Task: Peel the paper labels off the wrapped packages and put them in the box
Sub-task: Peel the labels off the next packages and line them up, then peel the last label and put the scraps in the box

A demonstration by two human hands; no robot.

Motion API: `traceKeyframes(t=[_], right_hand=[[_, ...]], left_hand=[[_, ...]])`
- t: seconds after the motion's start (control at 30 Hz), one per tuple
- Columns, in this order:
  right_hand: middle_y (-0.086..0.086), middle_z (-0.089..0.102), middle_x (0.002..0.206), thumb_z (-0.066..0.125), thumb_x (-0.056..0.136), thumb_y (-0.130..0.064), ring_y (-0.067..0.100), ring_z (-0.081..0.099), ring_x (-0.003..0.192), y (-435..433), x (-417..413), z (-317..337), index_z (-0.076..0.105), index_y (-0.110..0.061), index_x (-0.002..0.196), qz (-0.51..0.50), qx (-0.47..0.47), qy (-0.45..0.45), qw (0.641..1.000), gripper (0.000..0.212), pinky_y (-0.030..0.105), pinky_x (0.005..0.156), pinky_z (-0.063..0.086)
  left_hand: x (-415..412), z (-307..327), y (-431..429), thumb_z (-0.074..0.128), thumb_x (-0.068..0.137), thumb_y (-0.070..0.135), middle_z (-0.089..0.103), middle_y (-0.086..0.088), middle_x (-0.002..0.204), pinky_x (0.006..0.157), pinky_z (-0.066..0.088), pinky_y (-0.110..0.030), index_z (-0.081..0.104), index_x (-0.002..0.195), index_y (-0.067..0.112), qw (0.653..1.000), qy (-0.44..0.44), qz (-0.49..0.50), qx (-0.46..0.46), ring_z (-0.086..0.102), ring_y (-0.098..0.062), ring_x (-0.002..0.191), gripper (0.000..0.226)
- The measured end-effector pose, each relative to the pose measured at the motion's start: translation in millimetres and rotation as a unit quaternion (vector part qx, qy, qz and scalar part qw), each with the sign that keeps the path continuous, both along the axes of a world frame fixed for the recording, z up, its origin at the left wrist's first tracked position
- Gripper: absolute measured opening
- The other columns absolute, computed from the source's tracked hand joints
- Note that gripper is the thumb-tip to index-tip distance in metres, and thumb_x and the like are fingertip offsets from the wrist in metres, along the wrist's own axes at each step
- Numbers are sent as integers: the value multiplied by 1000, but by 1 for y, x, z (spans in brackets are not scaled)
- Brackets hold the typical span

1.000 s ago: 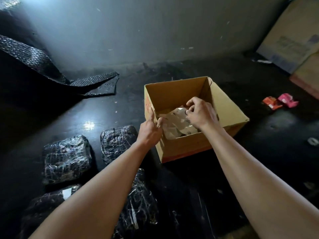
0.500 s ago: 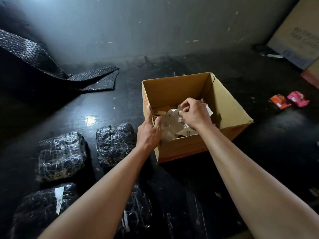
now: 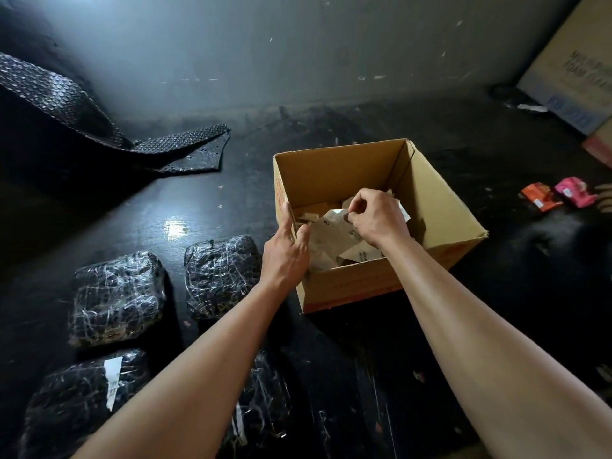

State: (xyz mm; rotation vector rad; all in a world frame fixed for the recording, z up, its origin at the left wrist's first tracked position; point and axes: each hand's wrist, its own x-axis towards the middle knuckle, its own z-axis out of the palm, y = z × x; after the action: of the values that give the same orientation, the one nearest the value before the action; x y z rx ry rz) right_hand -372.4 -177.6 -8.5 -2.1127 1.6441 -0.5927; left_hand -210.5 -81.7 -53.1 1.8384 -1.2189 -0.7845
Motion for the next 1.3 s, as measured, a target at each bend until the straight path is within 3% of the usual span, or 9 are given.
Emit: traceKeyframes(t=[0.23,0.4,0.57,0.77,0.93,1.03,1.17,1.23,1.3], right_hand=[[4,72,109,71,90,-20,17,70,87,-2,-1,1,77,-23,91,9,-7,14,1000,7,36,74,62],[0,71,100,72,89,-18,15,68,88,0,-1,4,69,-26,84,12,-17,15,1000,10,25,81,48],[-1,73,98,74,88,-23,15,68,86,3,-1,8,72,-23,89,10,-11,2,1000,2,35,73,60],[-2,73,112,72,91,-22,15,69,100,5,-2,6,72,-22,119,14,-10,11,1000,28,31,86,55],[-1,75,107,72,90,-27,15,69,97,11,1,16,74,-21,110,21,-25,10,999,21,32,85,58],[0,75,108,72,91,-28,16,70,98,18,7,28,73,-20,112,35,-36,18,999,22,35,84,60],[1,73,113,68,94,-31,17,70,102,35,25,47,71,-19,115,64,-52,42,996,24,28,82,56],[1,73,114,66,95,-32,17,69,103,48,41,57,71,-18,116,85,-58,52,993,25,25,80,51],[3,73,115,66,95,-31,19,70,102,63,64,64,71,-17,115,112,-61,52,990,25,28,81,56]], left_hand=[[5,-7,-3,43,104,49,56,-11,146,107,43,-43,5,156,54,1000,12,-7,2,56,-35,129,64],[7,-8,-3,44,103,52,52,-7,151,112,42,-44,6,156,54,1000,17,-15,-3,53,-33,133,65],[10,-7,-3,44,103,52,50,-8,152,112,39,-41,6,158,49,1000,5,-24,2,50,-33,136,67],[9,-4,-3,47,104,49,50,-8,153,111,40,-40,8,159,46,1000,5,-26,-2,50,-33,135,68],[11,-5,-4,47,103,52,47,-7,155,114,40,-47,7,160,44,999,-2,-36,5,50,-33,136,70],[18,-1,-1,47,102,55,55,-10,148,108,46,-44,23,159,36,999,-19,-42,2,56,-32,130,65],[39,19,19,49,98,60,65,-11,136,98,54,-43,56,144,18,998,-60,-37,2,65,-28,121,63],[54,30,38,56,98,52,67,-10,132,93,57,-45,64,136,12,998,-54,-25,-14,68,-27,115,55],[73,37,62,61,98,44,71,-9,125,89,59,-44,69,128,12,998,-59,-14,-33,71,-24,108,44]])
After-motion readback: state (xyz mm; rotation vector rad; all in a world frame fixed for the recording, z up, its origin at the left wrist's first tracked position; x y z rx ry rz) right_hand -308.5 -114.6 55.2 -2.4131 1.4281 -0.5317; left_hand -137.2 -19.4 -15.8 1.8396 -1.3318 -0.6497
